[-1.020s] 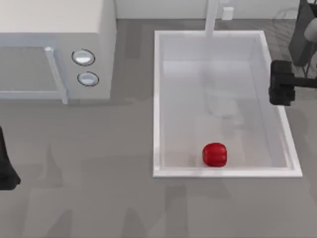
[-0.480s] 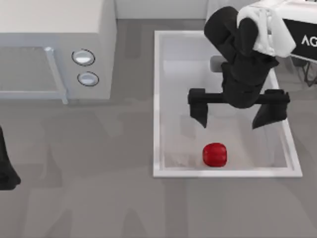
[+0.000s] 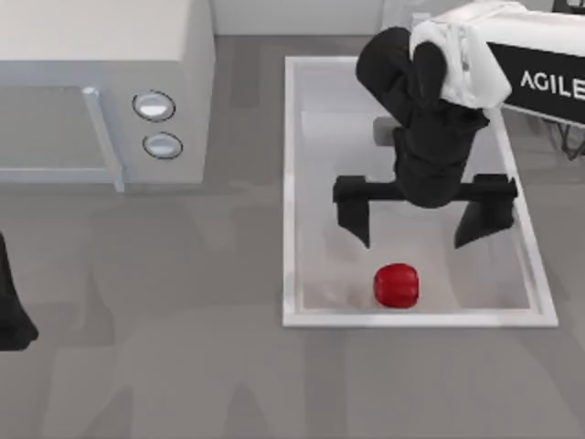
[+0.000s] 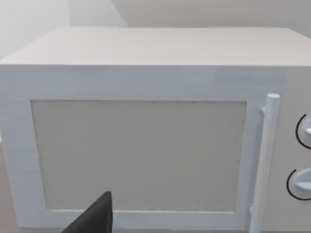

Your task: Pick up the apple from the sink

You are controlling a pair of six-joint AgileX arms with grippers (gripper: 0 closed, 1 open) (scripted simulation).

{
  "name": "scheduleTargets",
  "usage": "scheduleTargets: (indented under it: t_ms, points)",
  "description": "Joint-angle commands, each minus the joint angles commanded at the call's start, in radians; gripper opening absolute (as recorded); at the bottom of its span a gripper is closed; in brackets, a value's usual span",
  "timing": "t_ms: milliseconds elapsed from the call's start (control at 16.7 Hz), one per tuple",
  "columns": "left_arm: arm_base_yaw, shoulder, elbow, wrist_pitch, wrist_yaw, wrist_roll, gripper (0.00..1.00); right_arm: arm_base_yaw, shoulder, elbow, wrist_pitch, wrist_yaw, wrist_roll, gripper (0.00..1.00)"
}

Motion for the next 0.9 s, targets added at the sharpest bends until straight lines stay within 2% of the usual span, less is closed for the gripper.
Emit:
scheduleTargets:
  t_ms: [240,660,900]
  points:
    - [0.0,0.0,0.0,0.0,0.0,0.0,1.0,0.001,0.047,-0.034,0.072,0.001,0.001,1.0]
    - [0.0,0.0,0.0,0.0,0.0,0.0,1.0,0.005,0.247,-0.169,0.427,0.003,0.005,1.0]
    - [0.0,0.0,0.0,0.0,0.0,0.0,1.0,0.006,0.279,-0.189,0.467,0.003,0.006,1.0]
